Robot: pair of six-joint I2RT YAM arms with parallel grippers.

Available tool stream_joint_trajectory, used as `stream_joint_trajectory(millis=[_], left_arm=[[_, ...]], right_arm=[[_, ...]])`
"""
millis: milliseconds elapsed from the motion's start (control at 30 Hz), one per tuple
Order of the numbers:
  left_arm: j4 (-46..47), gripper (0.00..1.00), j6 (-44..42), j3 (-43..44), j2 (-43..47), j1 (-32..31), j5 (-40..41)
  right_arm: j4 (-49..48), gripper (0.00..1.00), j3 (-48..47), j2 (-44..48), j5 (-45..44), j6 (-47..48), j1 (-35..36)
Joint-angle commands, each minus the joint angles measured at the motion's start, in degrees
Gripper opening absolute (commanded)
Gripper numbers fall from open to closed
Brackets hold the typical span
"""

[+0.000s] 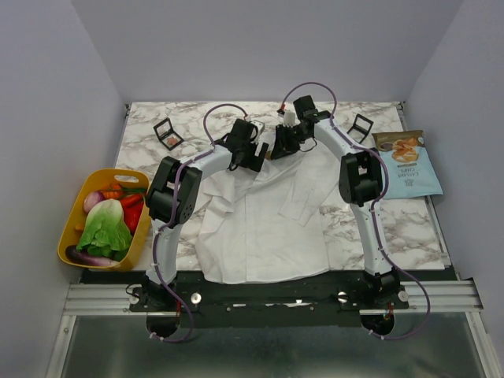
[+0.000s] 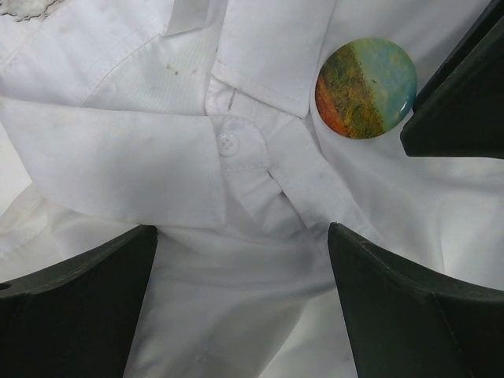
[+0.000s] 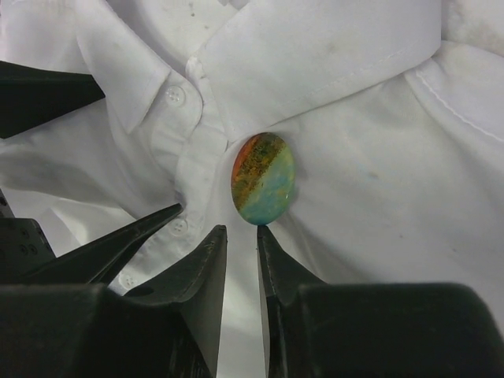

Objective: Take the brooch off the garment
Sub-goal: Remove the brooch from the clothes.

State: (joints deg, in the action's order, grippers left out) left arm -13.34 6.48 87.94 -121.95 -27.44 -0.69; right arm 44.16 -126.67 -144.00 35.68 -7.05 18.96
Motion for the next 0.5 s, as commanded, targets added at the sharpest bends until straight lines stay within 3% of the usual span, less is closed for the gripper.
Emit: stream_joint_trajectory(millis=[0, 200, 467], left_arm=[[0.6, 0.99, -0.4, -0.5, 2.4, 0.0, -1.0], [0.7, 0.99, -0.2, -0.4, 2.2, -0.1, -1.0], [0.5, 0.99, -0.6, -0.4, 2.1, -0.2, -0.6]], right_arm=[[-2.5, 0.32, 0.6, 0.1, 1.8, -2.5, -0.9], [-4.5, 0.44, 1.5, 1.3, 4.4, -4.1, -2.3], [-4.3, 0.47, 4.4, 2.0, 1.6, -6.0, -2.6]])
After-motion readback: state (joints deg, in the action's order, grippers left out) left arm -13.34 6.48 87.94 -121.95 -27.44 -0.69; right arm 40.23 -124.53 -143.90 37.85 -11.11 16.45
